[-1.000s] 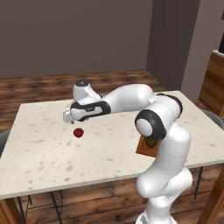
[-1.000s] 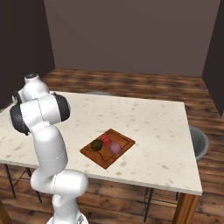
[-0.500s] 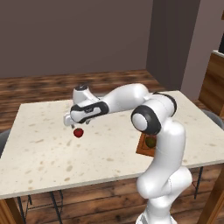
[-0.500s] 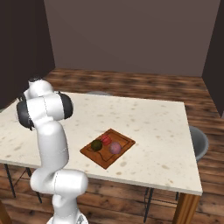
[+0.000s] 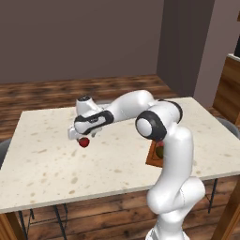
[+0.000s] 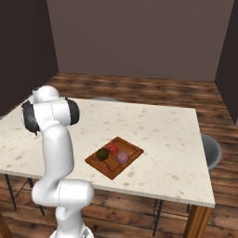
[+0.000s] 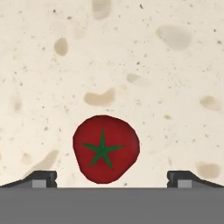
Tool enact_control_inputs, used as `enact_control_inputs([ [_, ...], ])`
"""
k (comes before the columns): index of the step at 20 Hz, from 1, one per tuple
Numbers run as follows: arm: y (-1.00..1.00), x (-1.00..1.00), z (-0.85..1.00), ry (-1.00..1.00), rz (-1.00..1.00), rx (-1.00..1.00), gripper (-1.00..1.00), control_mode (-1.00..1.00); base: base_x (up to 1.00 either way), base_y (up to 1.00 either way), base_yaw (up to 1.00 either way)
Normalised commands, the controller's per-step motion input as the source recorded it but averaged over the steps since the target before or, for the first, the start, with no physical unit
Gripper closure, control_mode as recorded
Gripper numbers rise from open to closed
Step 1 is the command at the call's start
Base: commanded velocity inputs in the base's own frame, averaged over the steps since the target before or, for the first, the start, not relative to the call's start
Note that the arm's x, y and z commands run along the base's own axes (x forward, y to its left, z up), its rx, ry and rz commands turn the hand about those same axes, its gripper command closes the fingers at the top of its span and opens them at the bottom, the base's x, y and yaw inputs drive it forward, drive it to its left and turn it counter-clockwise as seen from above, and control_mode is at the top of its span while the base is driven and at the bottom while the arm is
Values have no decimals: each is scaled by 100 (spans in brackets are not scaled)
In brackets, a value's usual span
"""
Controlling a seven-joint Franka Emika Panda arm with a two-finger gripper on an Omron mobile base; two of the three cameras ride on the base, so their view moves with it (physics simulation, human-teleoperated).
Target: Place the avocado, onion, tomato, and bell pepper on the cutting board.
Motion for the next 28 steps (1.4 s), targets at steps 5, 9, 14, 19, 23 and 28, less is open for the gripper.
enact_control_inputs([
  [5, 11, 14, -28, 7, 0, -5, -100, -100, 0, 0, 0],
  [9, 6, 14, -27, 7, 0, -4, -100, -100, 0, 0, 0],
  [14, 0, 7, -23, 4, 0, -3, -100, -100, 0, 0, 0],
  [19, 0, 1, -15, 3, 0, -2, 100, -100, 0, 0, 0],
  [23, 0, -9, 7, 0, 0, 0, 100, -100, 0, 0, 0],
  [28, -10, -39, 38, 0, 0, 0, 100, -100, 0, 0, 0],
])
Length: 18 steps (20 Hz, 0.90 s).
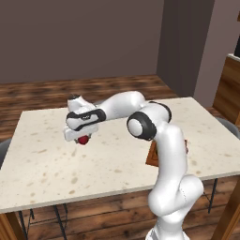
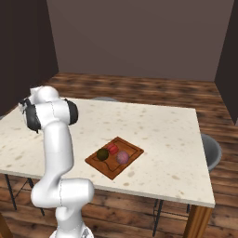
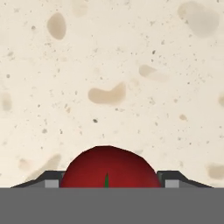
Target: Place the avocado, onion, tomato, and bell pepper on the cutting board.
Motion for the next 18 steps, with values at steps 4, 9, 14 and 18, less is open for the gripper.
enact_control_inputs([
  [4, -12, -56, 77, -4, 0, 0, 100, -100, 0, 0, 0],
  [9, -25, -65, 97, -12, 0, 0, 100, -100, 0, 0, 0],
  [14, -34, -62, 100, -14, 0, 2, 100, -100, 0, 0, 0],
  [18, -39, -64, 100, -18, -2, 1, 100, -100, 0, 0, 0],
])
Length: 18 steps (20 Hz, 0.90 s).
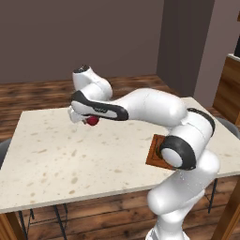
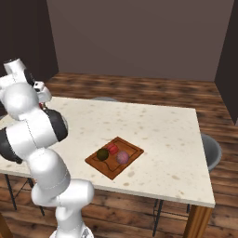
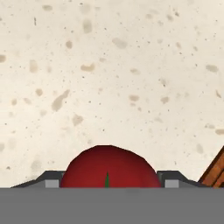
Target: Place the avocado, onion, tomato, and bell pepper on the cutting board.
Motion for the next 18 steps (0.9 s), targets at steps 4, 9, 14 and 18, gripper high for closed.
enact_control_inputs([
  [4, -45, -65, 99, -19, -4, 0, 100, -100, 0, 0, 0],
  [9, -60, -63, 97, -20, -6, 5, 100, -100, 0, 0, 0],
  [14, -80, -48, 76, -7, -11, 14, 100, -100, 0, 0, 0],
  [18, -83, -36, 44, 0, -16, 9, 100, -100, 0, 0, 0],
])
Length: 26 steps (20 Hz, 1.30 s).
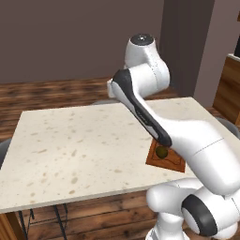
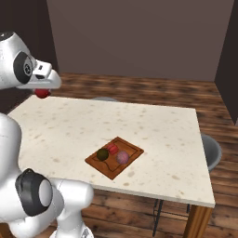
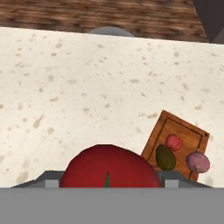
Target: Place the avocado, onion, tomato, and bell pepper on the cutting board.
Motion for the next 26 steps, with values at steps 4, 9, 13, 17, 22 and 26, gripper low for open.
enact_control_inputs([
  [4, -96, -41, 14, 0, -16, 1, 100, -100, 0, 0, 0],
  [9, -93, -38, 1, 0, -17, 0, 100, -100, 0, 0, 0],
  [13, -81, -14, -18, 4, -14, 0, 100, -100, 0, 0, 0],
  [17, -76, -2, -26, 3, -11, 0, 100, -100, 0, 0, 0],
  [22, -46, -5, -50, 4, -6, 10, 100, -100, 0, 0, 0],
  [26, -28, -3, -58, 1, -1, 12, 100, -100, 0, 0, 0],
])
